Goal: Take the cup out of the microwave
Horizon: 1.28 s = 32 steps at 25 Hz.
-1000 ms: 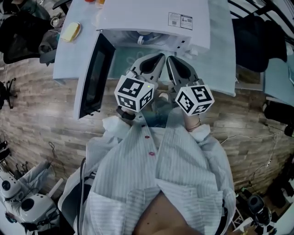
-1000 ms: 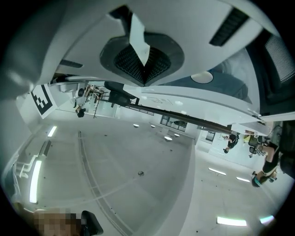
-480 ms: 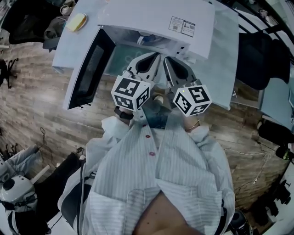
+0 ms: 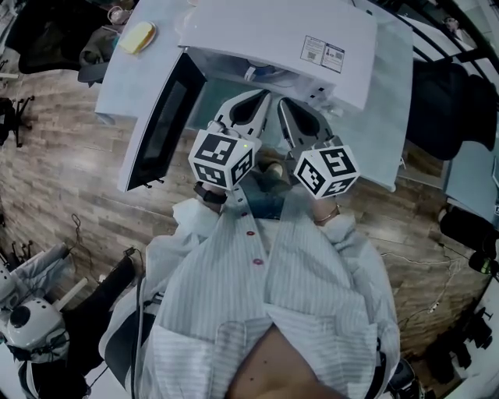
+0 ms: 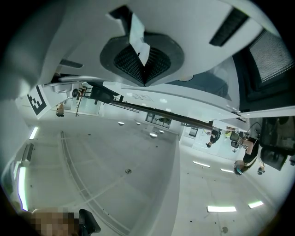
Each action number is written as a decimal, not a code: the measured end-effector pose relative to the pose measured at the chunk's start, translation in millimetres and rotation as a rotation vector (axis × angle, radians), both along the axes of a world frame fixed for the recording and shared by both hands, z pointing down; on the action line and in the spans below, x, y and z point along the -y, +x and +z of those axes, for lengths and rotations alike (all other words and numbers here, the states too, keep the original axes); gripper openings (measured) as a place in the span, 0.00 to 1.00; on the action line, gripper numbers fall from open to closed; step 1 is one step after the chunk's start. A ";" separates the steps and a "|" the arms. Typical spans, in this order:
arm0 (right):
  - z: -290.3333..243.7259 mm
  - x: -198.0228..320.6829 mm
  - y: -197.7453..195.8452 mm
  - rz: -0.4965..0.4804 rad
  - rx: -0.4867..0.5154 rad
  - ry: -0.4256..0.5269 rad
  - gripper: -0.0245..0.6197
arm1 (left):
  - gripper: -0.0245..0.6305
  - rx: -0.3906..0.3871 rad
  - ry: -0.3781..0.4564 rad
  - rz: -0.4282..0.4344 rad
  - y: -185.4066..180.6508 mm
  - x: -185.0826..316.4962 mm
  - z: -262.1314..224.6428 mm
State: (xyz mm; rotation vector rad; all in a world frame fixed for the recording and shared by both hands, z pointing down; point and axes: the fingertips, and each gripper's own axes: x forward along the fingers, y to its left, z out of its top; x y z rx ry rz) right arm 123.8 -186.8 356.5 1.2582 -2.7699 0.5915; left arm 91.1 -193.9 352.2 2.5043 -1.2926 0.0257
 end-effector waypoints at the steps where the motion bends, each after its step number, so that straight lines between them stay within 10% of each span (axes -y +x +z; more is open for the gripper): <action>1: 0.1 0.7 -2.0 0.001 -0.002 -0.001 0.09 | 0.05 -0.001 -0.001 0.002 -1.8 1.0 0.2; 32: 68.4 20.6 -15.6 0.116 -0.051 -0.086 0.09 | 0.05 0.012 -0.051 0.094 -17.9 26.4 64.5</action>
